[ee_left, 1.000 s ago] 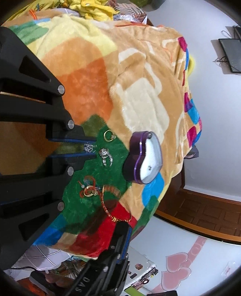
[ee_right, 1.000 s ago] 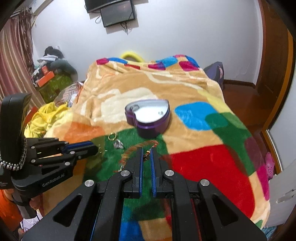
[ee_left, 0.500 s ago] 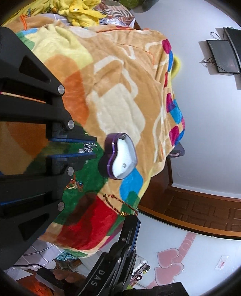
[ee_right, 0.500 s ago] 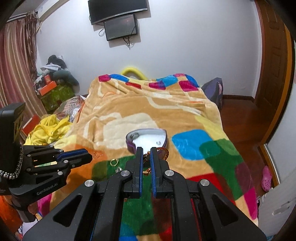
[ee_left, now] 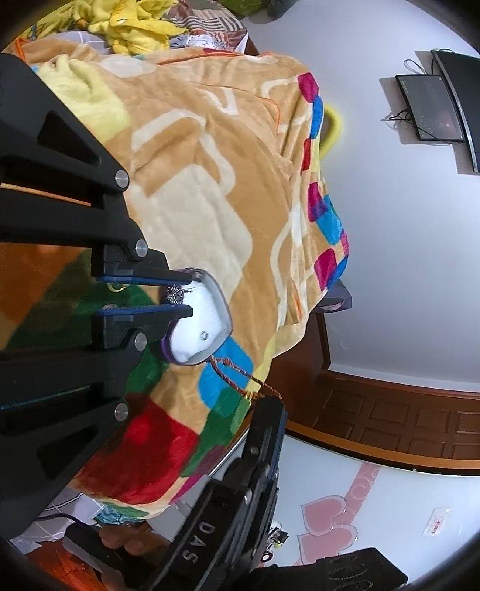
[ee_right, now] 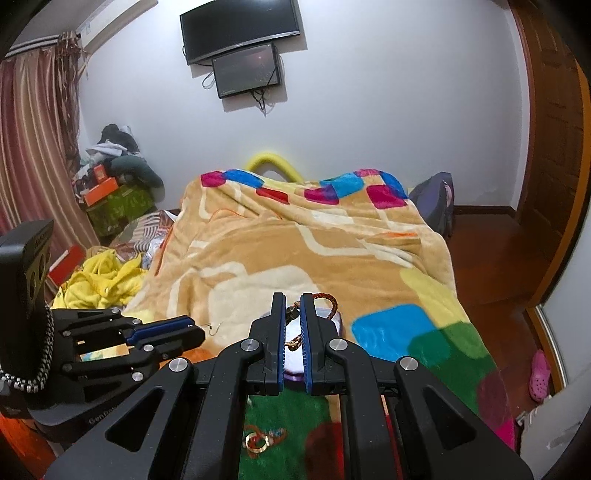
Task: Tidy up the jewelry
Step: 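Lower the earring and red bracelet into the tin and open both grippers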
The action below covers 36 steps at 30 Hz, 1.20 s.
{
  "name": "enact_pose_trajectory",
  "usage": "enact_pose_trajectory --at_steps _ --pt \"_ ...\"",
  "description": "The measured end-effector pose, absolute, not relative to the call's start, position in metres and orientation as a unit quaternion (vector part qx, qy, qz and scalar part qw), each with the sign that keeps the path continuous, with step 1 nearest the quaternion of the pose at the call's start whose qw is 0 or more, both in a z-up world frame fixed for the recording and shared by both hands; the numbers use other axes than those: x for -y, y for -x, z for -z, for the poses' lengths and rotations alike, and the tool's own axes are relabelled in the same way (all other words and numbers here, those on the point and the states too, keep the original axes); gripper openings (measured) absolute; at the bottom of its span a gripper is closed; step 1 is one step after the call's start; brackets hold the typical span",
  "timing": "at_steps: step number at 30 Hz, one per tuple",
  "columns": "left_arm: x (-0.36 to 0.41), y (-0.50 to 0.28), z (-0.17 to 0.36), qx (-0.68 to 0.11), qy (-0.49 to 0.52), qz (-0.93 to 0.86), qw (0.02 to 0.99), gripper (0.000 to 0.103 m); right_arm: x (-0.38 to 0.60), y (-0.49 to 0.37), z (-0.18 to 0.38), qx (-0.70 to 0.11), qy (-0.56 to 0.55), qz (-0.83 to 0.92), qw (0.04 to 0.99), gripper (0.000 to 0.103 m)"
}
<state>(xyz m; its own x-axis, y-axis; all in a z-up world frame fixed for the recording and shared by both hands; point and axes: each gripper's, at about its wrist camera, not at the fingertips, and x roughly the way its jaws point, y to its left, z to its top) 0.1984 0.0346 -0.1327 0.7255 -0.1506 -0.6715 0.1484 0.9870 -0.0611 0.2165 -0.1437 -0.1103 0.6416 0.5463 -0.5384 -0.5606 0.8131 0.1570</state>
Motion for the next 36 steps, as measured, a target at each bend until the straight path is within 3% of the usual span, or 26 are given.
enact_pose_trajectory --at_steps 17,36 --pt "-0.04 -0.258 0.164 -0.4 0.008 0.094 0.912 0.009 0.124 -0.272 0.154 -0.349 -0.001 -0.326 0.879 0.007" --pt "-0.019 -0.278 0.187 -0.433 -0.013 0.118 0.894 0.009 0.137 -0.264 0.177 -0.399 0.067 -0.319 0.857 0.007"
